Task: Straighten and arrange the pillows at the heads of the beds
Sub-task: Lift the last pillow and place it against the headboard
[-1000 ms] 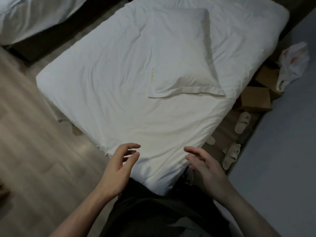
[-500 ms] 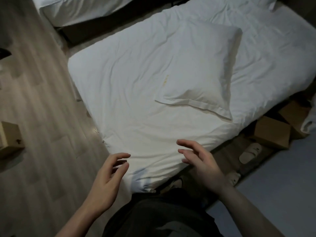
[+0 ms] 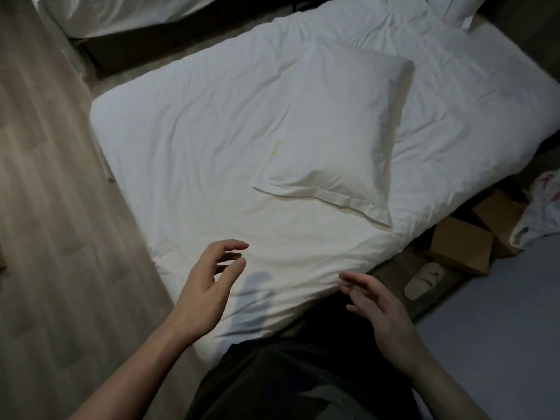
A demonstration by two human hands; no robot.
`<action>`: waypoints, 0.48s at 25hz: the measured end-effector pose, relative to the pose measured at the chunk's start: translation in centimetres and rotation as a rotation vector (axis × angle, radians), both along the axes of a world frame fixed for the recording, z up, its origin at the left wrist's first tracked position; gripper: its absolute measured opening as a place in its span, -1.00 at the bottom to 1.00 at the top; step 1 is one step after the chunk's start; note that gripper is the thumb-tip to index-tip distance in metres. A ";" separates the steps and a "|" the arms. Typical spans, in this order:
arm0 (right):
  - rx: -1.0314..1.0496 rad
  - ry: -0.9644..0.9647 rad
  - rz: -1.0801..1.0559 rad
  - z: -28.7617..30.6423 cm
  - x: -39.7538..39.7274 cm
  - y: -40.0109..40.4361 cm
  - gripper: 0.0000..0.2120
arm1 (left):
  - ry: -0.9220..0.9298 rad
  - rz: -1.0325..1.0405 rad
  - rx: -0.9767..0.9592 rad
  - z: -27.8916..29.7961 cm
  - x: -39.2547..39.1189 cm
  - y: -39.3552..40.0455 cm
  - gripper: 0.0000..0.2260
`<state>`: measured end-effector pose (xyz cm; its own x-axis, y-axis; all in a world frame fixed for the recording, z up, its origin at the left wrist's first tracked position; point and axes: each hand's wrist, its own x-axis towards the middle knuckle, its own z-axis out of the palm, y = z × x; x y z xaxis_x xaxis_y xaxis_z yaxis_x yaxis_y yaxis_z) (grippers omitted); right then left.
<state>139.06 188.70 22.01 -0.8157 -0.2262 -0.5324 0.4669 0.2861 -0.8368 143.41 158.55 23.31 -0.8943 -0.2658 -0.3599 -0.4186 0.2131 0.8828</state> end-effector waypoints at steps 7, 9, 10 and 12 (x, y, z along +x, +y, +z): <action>-0.066 -0.022 0.281 -0.5 -14.3 5.4 -0.75 | -0.057 0.227 -0.081 -2.1 -6.5 8.8 -0.82; -0.084 0.000 0.335 0.3 -18.6 7.4 -0.73 | -0.051 0.321 -0.081 -1.5 -9.5 11.2 -0.78; -0.090 0.012 0.359 0.8 -20.9 8.6 -0.69 | -0.048 0.350 -0.073 -1.0 -11.0 12.7 -0.78; -0.090 0.016 0.384 1.4 -24.7 10.5 -0.65 | -0.034 0.337 -0.082 -0.1 -13.0 15.6 -0.80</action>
<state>114.38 199.16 23.43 -0.6704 -0.5620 -0.4844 0.3270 0.3623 -0.8728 130.44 174.11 23.18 -0.7394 -0.5731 -0.3533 -0.5065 0.1277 0.8528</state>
